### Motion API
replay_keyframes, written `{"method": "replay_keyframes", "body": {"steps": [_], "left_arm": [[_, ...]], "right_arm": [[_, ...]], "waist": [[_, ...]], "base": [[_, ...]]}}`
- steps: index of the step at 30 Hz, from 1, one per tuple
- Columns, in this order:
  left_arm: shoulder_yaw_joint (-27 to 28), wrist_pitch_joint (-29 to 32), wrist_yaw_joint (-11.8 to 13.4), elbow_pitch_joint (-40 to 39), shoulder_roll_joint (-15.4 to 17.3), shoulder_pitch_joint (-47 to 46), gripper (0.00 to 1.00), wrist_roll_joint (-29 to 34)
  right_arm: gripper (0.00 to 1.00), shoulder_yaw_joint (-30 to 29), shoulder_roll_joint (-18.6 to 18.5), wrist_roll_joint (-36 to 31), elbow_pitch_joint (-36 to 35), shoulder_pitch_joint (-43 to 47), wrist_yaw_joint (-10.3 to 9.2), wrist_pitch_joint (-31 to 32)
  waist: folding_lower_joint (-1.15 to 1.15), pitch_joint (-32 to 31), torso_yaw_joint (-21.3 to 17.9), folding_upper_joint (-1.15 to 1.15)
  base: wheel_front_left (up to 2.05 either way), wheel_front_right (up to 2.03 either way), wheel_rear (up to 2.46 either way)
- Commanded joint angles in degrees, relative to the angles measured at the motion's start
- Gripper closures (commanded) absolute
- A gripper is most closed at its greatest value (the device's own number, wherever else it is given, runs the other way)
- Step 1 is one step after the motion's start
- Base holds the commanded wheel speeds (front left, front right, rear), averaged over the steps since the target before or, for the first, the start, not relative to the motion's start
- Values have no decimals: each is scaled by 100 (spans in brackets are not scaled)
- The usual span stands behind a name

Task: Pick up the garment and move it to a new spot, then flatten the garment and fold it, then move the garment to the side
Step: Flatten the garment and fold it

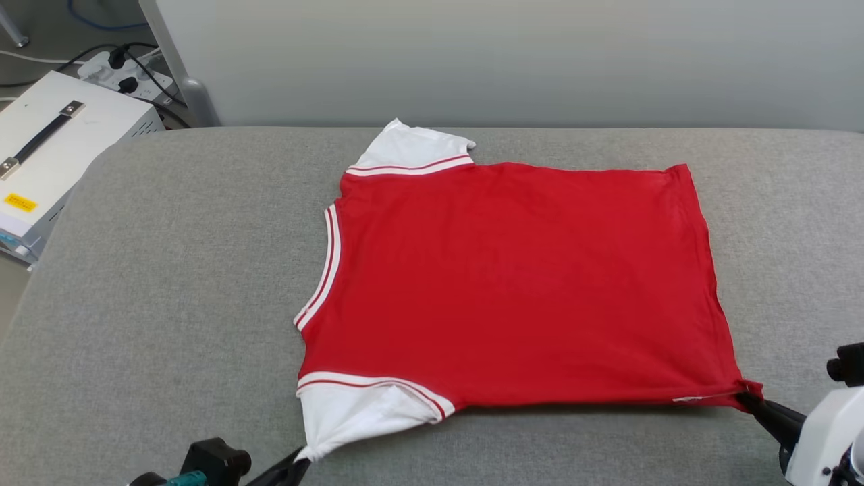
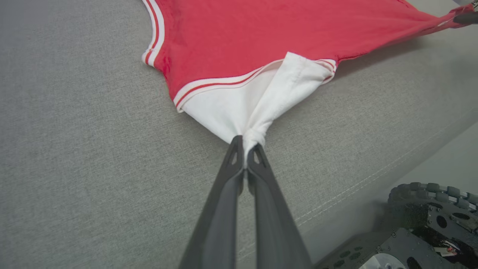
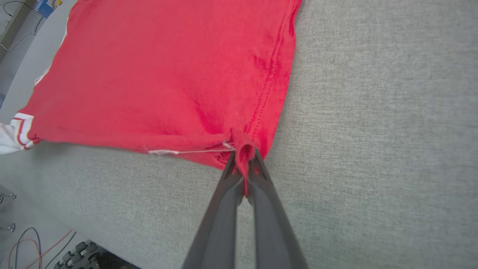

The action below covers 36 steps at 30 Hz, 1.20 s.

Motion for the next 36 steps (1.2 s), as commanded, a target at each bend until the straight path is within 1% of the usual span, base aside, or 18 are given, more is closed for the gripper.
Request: {"method": "replay_keyframes", "body": {"steps": [1, 6, 9, 12, 17, 20, 26, 30, 36], "left_arm": [[-2, 7, 41, -60, 46, 88, 100, -14], [26, -62, 90, -156, 26, -78, 100, 141], [86, -75, 77, -161, 22, -340, 100, 254], [113, -32, -14, -146, 10, -650, 100, 345], [188, 168, -240, -46, -44, -1365, 100, 421], [224, 310, -400, 136, -72, -1817, 100, 446], [195, 608, -706, 717, -156, -2589, 100, 270], [130, 695, -806, 1115, -203, -3050, 100, 177], [-148, 737, -862, 1715, -289, -3564, 100, 84]], "right_arm": [[100, -73, -67, 47, -82, 128, -5, 5], [100, -326, -107, -39, -395, 294, -5, -105], [100, -477, -99, -149, -586, 264, -5, -147], [100, -630, -77, -243, -681, 214, -5, -135], [100, -880, 3, -491, -761, 10, -5, -24], [100, -994, 127, -643, -755, -198, -5, 81], [100, -1049, 409, -1024, -571, -696, -5, 307], [100, -1003, 595, -1244, -349, -1031, -5, 455], [100, -888, 809, -1430, -36, -1414, -5, 580]], "waist": [[1, 0, -5, 68], [1, 107, -9, 68], [1, 220, -11, 68], [1, 322, 0, 68], [1, 581, -28, 68], [1, 778, -73, 68], [1, 1125, -174, 68], [1, 1274, -229, 68], [1, 1444, -298, 68]], "base": [[0, 0, 0], [0, 0, 0], [0, 0, 0], [0, 0, 0], [0, 0, 0], [0, 0, 0], [0, 0, 0], [0, 0, 0], [0, 0, 0]]}}
